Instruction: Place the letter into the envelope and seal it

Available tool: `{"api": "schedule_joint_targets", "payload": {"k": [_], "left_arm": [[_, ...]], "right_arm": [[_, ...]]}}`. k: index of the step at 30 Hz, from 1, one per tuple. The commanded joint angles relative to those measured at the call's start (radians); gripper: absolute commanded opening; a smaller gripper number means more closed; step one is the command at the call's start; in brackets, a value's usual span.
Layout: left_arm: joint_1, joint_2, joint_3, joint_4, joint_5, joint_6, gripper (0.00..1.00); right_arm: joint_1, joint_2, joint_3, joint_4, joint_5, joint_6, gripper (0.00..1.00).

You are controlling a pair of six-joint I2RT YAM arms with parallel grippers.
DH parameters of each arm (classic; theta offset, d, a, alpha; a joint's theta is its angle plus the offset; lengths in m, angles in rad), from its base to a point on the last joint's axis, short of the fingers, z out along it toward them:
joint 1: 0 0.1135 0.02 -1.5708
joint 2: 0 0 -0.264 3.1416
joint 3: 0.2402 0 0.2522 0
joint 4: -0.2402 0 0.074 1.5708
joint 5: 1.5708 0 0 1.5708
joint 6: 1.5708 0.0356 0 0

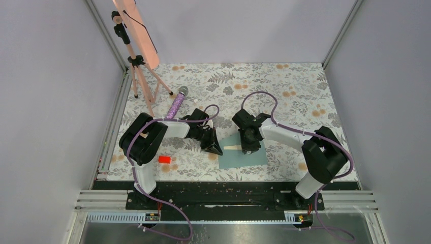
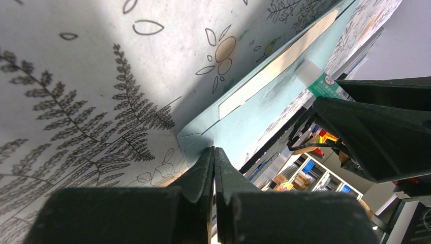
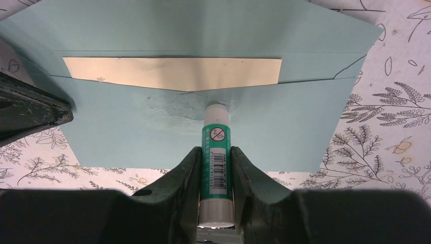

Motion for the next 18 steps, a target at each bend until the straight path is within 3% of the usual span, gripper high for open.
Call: {"api": "schedule_joint_targets", "payload": {"k": [1, 10, 18], "left_arm": [[-0.011, 0.035, -0.028, -0.031, -0.132, 0.037, 0.0], [-0.011, 0.03, -0.029, -0.042, -0.136, 0.039, 0.0], [-0.012, 0.024, -0.024, -0.052, -0.131, 0.04, 0.0]], "right_arm": [[-0.005, 0.018, 0.037, -0.068, 0.046, -0.018, 0.0], [-0.04, -0.164, 0.132, -0.04, -0.024, -0.021, 0.0], [-0.139, -0.244, 0.027, 0.024, -0.09, -0.002, 0.0]]}}
